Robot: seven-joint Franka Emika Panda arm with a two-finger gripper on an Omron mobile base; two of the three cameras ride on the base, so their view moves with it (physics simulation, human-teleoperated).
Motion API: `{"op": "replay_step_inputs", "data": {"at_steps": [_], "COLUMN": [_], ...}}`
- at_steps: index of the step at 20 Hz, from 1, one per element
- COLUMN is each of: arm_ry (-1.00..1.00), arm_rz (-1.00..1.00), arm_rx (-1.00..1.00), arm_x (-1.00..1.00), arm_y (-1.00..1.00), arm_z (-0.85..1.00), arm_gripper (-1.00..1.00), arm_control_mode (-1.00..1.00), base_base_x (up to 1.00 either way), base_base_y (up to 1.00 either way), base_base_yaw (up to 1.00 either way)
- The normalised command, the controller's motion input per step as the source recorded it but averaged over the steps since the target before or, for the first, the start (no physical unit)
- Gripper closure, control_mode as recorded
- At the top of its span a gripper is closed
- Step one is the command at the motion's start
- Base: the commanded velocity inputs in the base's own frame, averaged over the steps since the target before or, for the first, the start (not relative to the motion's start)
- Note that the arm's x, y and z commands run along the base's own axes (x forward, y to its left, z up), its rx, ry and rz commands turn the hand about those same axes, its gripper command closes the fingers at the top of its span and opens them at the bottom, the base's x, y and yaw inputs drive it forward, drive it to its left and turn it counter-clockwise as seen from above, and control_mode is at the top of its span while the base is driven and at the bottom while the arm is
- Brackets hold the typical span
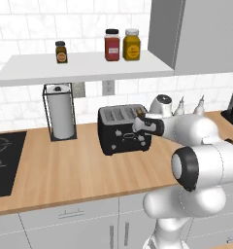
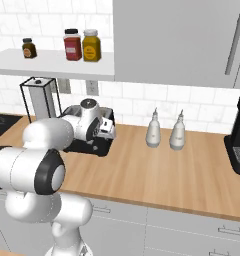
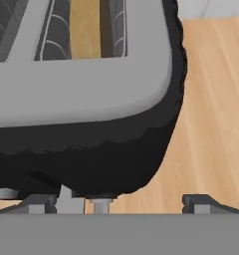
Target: Start the toaster. Once the lever pops up, take the bread to the plate on the dining counter.
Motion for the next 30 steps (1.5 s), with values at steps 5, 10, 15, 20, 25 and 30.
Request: {"op": "replay_step_inputs", "data": {"at_steps": [5, 10, 15, 20, 25, 30], "arm_ry": [0.00, -0.03, -0.19, -0.33, -0.40, -0.11], "arm_rz": [0.00, 0.00, 0.00, 0.00, 0.00, 0.00], "arm_rx": [0.00, 0.00, 0.00, 0.00, 0.00, 0.00], "arm_x": [-0.04, 0.00, -0.11, -0.42, -0.23, 0.07], "arm_y": [0.00, 0.00, 0.00, 0.00, 0.00, 0.01], "arm_z": [0.28, 0.32, 0.34, 0.26, 0.27, 0.20], "arm_gripper": [-1.00, -1.00, -1.00, -1.00, -1.00, -1.00], "arm_control_mode": [-1.00, -1.00, -1.00, -1.00, -1.00, -1.00], "base_base_x": [0.00, 0.00, 0.00, 0.00, 0.00, 0.00], "base_base_y": [0.00, 0.00, 0.00, 0.00, 0.00, 0.00], "base_base_yaw": [0.00, 0.00, 0.00, 0.00, 0.00, 0.00]}}
